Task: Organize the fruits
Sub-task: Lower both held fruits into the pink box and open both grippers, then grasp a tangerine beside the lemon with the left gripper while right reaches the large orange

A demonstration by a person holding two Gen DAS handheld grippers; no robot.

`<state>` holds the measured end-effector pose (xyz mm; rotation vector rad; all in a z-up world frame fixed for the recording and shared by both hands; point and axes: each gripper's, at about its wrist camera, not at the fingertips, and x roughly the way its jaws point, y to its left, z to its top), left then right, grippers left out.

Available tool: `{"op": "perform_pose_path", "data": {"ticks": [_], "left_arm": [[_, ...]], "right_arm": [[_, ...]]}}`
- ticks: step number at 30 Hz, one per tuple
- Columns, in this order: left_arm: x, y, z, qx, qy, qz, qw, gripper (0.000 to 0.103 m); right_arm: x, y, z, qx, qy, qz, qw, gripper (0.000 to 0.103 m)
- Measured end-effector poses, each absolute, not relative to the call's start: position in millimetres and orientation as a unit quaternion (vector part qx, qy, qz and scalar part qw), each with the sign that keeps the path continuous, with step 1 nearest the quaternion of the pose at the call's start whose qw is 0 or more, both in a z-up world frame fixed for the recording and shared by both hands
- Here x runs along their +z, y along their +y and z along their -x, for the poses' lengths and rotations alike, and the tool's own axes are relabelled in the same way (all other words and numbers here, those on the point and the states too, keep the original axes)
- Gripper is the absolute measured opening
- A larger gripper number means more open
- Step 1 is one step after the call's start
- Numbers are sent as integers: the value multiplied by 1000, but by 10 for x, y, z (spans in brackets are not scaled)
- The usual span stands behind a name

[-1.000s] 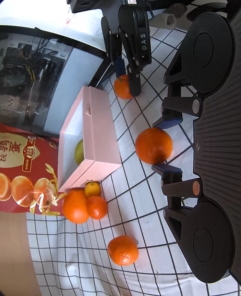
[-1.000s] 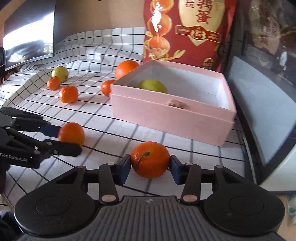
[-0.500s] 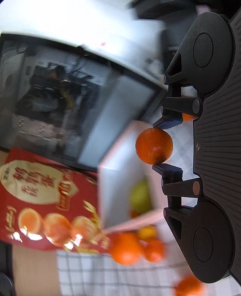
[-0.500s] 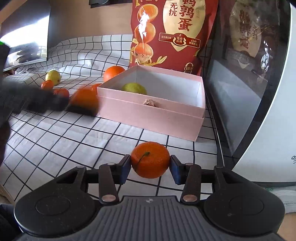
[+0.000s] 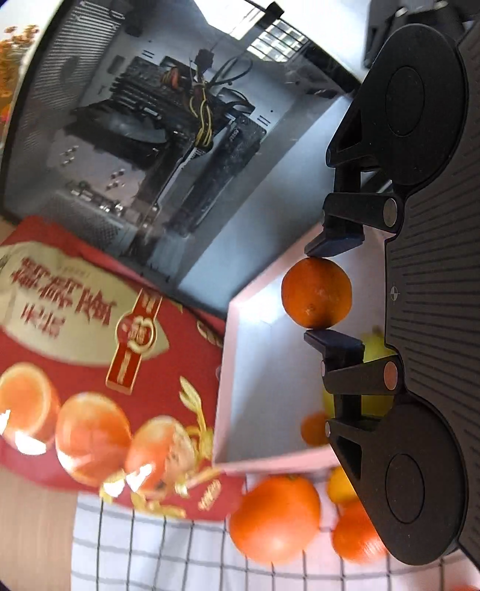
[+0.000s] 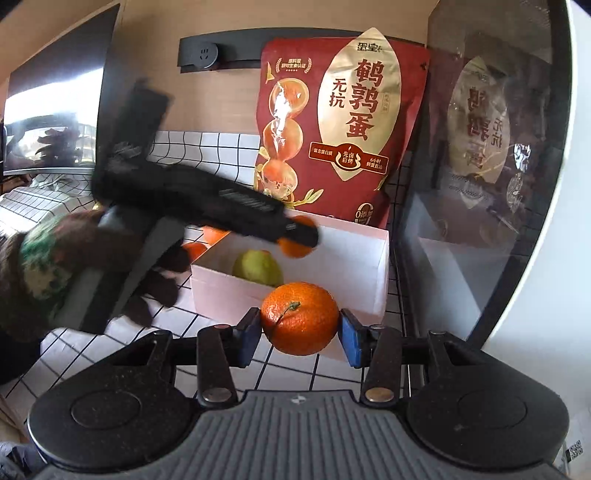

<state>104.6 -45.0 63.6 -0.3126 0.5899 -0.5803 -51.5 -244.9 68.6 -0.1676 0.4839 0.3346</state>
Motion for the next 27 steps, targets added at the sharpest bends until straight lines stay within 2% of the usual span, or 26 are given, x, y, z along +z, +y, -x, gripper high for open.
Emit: {"op": "perform_pose_path", "data": {"ticks": [6,13,18,22,23,25,27], "left_arm": [[693,127,-792,-258,248,191,914,48],[590,313,-844,-258,264,222,903,48],[687,-22,-835,-289,281,154,902,48],[764,111,-740,-296,254,165,906,48],[791,213,-698,-292,246,174,908,48],[821,492,-574,-275,226,189,915,48],[816,837,-433,-237,203,200,929,48]], "right_arm": [[785,-2289,257,166,248,74,952,45],[1151,-1894,-373,143,258,69,953,45],[1225,-1792,-1203,102,329,37,938,45],[1076,-1838,-1731,84,391,1,917,46],[1022,-1836,-1814,76,400,-4,913,48],[936,-1849,-1878,59,401,-7,914,63],[878,-1829,-1844,60,396,-1,916,65]]}}
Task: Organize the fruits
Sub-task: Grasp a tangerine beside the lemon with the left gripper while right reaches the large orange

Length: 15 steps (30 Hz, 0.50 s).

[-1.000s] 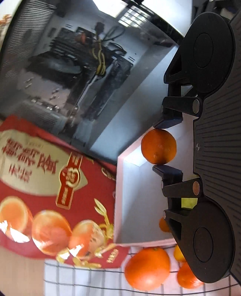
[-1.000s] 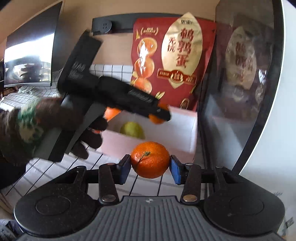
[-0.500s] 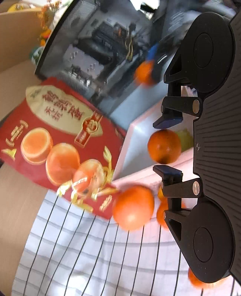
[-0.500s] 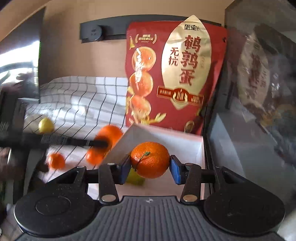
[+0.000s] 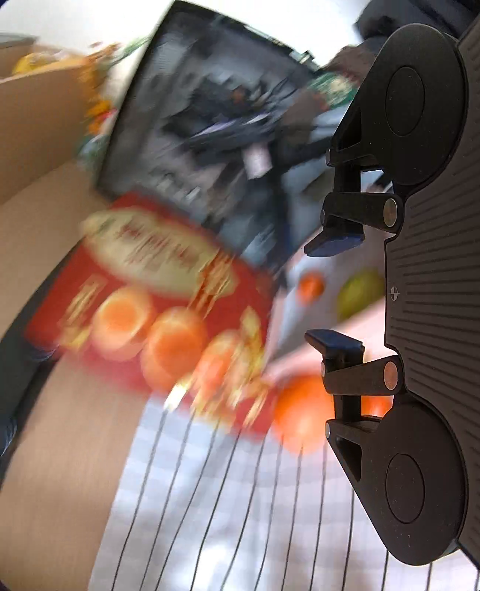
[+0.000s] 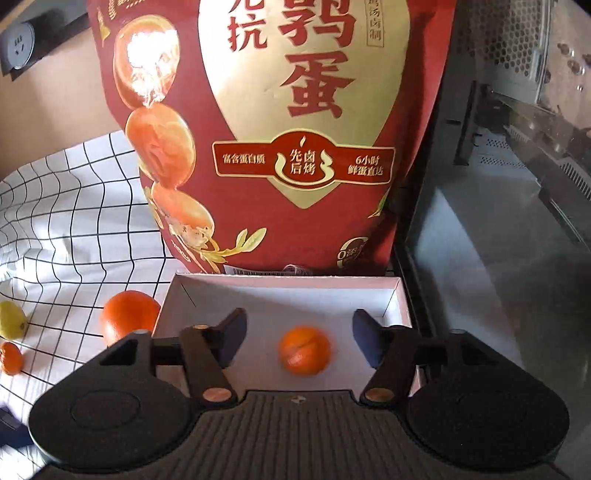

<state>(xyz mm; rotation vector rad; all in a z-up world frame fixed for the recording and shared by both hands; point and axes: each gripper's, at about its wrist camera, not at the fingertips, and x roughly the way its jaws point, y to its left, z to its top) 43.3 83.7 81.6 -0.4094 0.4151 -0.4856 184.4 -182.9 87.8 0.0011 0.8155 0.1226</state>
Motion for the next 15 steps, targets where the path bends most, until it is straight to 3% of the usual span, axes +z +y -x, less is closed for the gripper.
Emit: {"op": "perform_pose_path", "data": {"ticks": [6,10,15], "left_arm": [[637,1955,-148,-18,155,235,960,48],[501,2497,-4,118,138,253,950,48],[359,2685,-54,106,175,284,937,48]], "right_arm": [[782,-1535,-1587,88,392,37,915,67],[803,-1084,-1301,143,376,65,913,75],[813,-446,-1033,220,354,102,903,78]]}}
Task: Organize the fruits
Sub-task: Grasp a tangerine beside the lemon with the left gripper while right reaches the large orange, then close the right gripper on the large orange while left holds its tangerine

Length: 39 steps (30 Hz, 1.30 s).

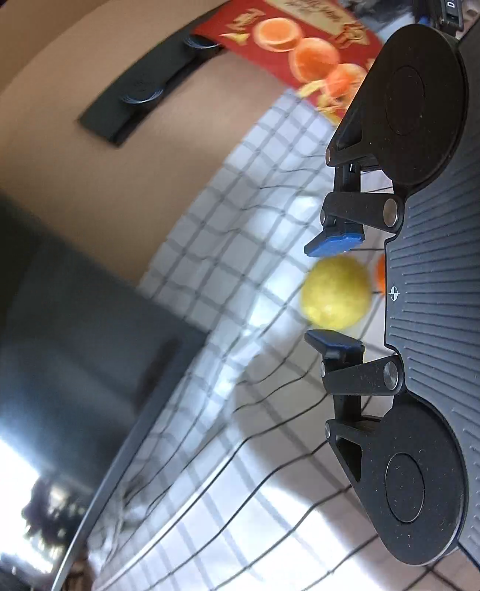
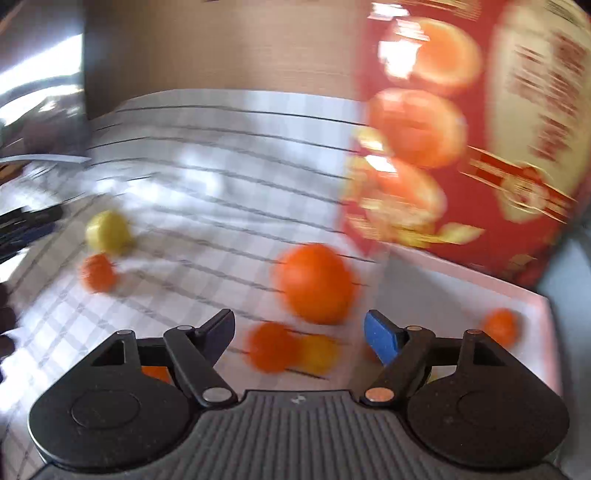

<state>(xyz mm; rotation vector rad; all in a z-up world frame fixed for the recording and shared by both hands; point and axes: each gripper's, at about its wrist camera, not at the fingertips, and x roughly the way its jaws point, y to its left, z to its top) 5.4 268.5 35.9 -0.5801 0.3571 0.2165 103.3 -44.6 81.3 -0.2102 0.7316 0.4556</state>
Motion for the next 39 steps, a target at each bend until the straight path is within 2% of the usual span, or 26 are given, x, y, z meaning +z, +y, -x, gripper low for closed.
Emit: {"op": "perform_pose_path", "data": {"ticks": [8,15,20,24,30,39], "left_arm": [[284,2261,-265,92,239,180,950,48],[182,2128,-366,76,273,154,946,53],[120,2069,-418,49,292,160,942,50],[137,2049,-401,47,293,165,940,50],[227,2108,-281,25,254,210,944,50],[364,2064,-167,-25,226,235,945,50]], "right_arm": [[555,166,-935,277,376,118,876,78],[491,-1,-987,272,390,97,874,79],[487,-142,-1028,281,404,60,869,79],[685,-269,-1015,245,349,73,902,79],[865,-379,-1339,186,329,93,921,79],[556,-45,-2024,141,377,155,902,80]]}}
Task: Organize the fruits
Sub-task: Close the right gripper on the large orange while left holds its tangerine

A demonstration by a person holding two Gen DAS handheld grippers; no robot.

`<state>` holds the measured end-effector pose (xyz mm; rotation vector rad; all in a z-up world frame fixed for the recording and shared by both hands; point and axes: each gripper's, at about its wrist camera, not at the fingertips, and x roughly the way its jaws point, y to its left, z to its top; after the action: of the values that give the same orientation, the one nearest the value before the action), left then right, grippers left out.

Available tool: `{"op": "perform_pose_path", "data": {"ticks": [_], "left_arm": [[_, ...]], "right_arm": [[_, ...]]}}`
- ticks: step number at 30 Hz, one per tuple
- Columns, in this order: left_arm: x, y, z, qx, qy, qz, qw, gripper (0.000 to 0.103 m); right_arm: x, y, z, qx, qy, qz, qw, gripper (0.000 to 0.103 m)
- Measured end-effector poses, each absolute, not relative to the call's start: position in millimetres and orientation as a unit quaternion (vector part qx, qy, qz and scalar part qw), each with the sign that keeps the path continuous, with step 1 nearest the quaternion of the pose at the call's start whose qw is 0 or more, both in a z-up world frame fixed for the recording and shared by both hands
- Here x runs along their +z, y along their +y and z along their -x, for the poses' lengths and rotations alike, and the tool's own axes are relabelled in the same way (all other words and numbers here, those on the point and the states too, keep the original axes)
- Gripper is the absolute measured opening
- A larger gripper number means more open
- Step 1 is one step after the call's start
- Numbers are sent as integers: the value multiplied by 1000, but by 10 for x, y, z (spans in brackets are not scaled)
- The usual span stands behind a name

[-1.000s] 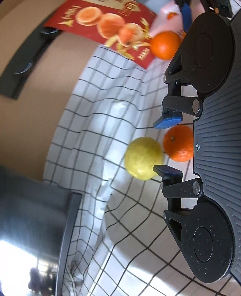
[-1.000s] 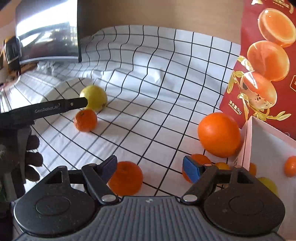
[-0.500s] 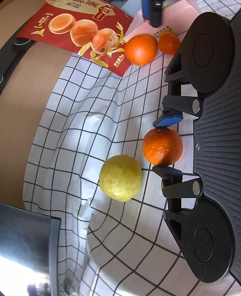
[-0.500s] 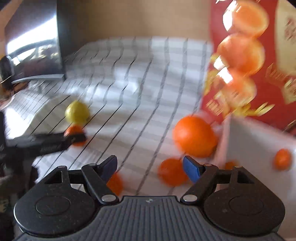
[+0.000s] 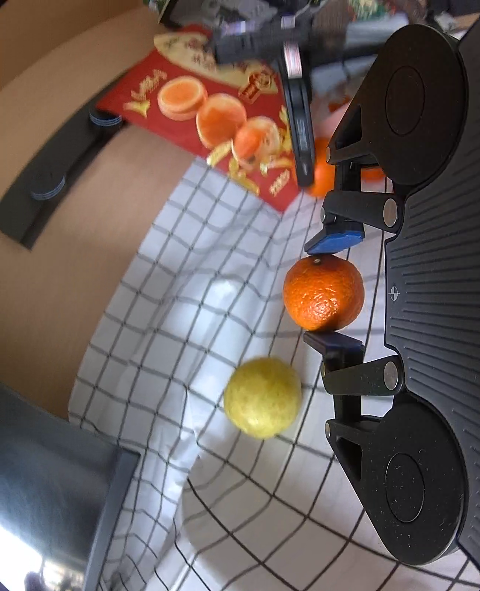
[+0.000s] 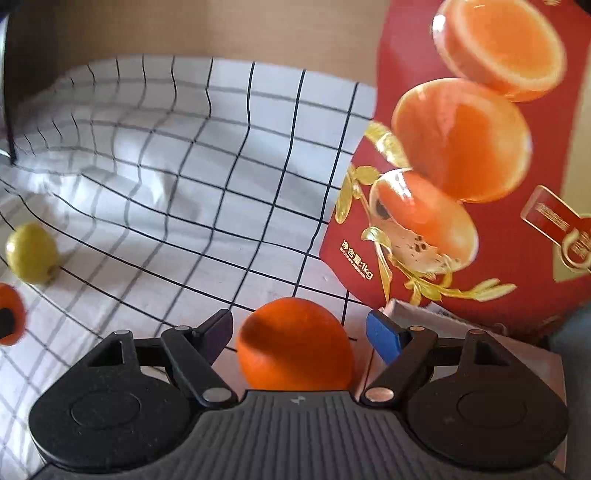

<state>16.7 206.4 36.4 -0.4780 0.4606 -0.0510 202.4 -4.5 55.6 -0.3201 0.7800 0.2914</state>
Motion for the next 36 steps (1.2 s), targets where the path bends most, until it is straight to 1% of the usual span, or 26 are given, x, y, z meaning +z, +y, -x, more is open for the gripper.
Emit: {"op": "perform_pose_path", "data": {"ticks": [5,7,13,16,17,19,20,23,24,25,27,28,32,36], "left_arm": [[403,1910,-122,-60,230,220,946,50],[407,1871,-114,-64,232,216,946,50],[408,1955,-59,-51,221,236,945,50],[385,2048,-56,-32,223,252,941,50],[372,2079,-59,-27,224,258,939,50],[353,2127,-60,-20,227,268,936,50],[345,2137,-64,-18,228,271,935,50],[340,2137,-73,-19,231,270,934,50],[339,2130,-78,-21,232,269,935,50],[337,2122,-82,-22,234,267,935,50],[331,2111,-89,-23,236,264,935,50],[329,2103,-95,-23,237,263,935,50],[313,2100,-100,-30,238,263,934,50],[292,2076,-115,-49,238,263,934,50]], "right_arm": [[389,135,-2097,143,401,210,880,80],[368,184,-2106,130,406,214,879,80],[686,128,-1885,223,381,157,883,81],[626,273,-1881,201,379,196,882,81],[571,312,-1889,193,380,212,879,82],[449,352,-1896,179,385,239,873,90],[381,378,-1904,167,386,255,871,93],[171,448,-1941,124,393,309,857,95],[181,439,-1951,121,395,305,858,95],[195,428,-1970,120,400,302,857,93],[221,408,-1982,110,399,304,858,82],[234,397,-1977,102,395,307,860,73],[369,216,-1977,112,408,258,868,72],[736,-57,-1714,162,389,175,890,72]]}}
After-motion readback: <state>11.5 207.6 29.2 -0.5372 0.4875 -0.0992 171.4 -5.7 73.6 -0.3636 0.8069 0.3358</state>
